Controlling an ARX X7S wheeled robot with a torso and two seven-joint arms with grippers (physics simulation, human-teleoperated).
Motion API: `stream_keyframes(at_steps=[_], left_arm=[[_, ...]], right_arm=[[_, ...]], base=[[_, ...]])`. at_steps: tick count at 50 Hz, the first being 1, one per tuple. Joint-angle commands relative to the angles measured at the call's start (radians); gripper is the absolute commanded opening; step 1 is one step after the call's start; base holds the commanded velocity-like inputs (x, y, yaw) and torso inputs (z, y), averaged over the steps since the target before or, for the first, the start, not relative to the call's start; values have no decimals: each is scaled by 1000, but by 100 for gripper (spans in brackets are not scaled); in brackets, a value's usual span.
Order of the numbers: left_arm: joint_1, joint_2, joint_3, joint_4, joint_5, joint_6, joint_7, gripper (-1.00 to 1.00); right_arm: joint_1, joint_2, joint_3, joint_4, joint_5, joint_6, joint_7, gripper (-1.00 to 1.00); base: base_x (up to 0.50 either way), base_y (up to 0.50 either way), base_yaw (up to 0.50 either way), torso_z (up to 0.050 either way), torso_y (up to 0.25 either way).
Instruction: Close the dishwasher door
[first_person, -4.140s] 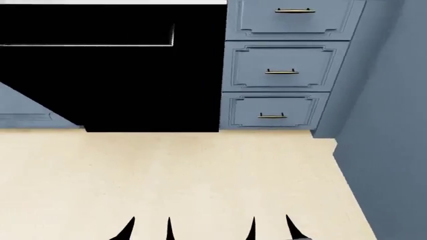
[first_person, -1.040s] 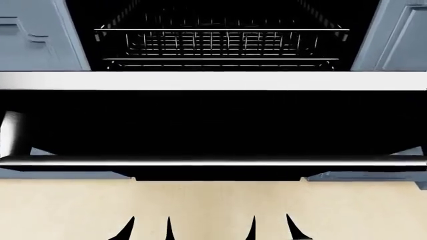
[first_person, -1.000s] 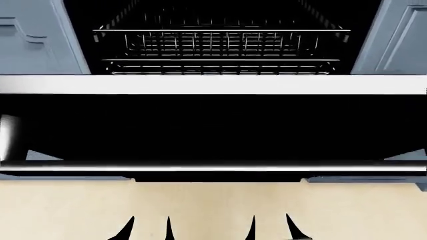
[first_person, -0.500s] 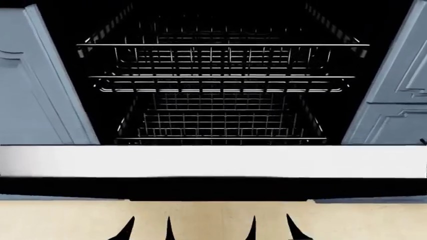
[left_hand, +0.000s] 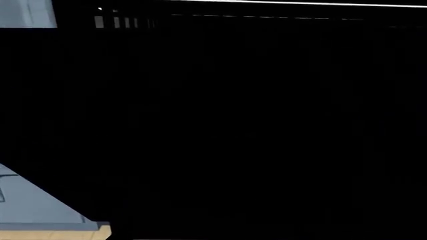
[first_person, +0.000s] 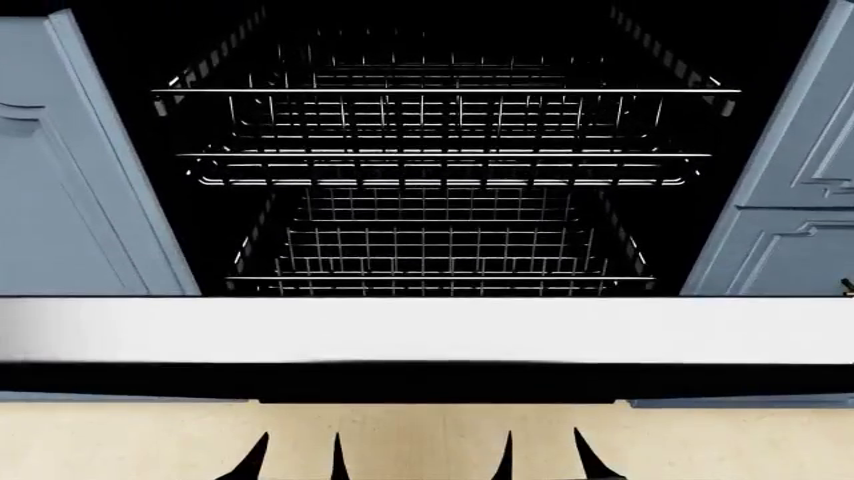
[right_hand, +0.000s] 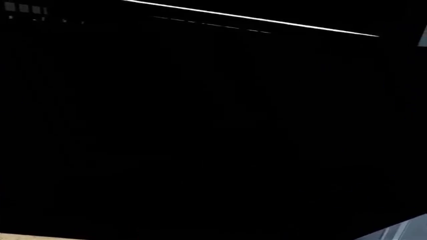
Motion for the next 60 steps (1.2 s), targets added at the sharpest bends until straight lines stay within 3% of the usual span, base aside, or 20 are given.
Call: stream_keyframes(at_steps=[1, 60], left_arm=[[-1, -4, 17, 0, 15, 5, -34, 100], [-147, -12, 107, 0, 3, -23, -145, 100]], right_arm=[[3, -2, 8, 0, -1, 6, 3, 100], [128, 9, 40, 0, 14, 31, -14, 100]], base=[[0, 0, 0, 0, 0], [0, 0, 0, 0, 0]])
